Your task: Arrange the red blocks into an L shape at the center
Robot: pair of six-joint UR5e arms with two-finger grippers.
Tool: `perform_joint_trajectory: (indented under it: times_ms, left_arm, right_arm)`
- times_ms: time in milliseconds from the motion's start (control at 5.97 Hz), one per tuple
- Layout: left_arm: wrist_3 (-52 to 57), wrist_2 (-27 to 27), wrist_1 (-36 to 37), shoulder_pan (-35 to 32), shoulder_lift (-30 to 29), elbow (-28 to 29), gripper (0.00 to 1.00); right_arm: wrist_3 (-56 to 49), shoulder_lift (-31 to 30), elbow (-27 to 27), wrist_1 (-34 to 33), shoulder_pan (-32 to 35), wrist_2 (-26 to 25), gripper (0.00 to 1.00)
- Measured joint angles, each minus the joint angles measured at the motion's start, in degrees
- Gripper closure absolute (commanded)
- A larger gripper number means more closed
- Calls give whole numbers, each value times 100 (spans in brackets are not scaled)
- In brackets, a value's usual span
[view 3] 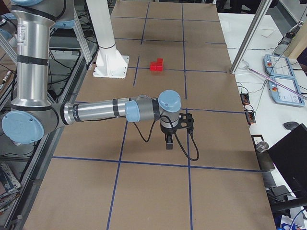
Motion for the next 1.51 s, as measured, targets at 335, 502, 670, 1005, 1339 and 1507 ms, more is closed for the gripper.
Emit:
perform_joint_trajectory:
  times_ms: [335, 502, 670, 1005, 1339, 1507]
  left_arm:
    - [-15, -9, 16, -33, 154, -108, 0]
    - [-21, 1, 47, -29, 135, -148, 0]
    - [-26, 11, 58, -20, 101, -152, 0]
    - [-29, 22, 26, -1, 32, -100, 0]
    - [-11, 2, 1, 12, 57, -93, 0]
    - [-16, -7, -2, 18, 77, -123, 0]
  right_arm:
    - [10, -9, -89, 17, 1, -1, 0]
    - [17, -9, -101, 23, 0, -5, 0]
    - [31, -10, -101, 17, -4, -7, 0]
    - [65, -3, -100, 33, -7, 5, 0]
    - [43, -3, -199, 55, -7, 9, 0]
    - [22, -37, -244, 56, -7, 12, 0]
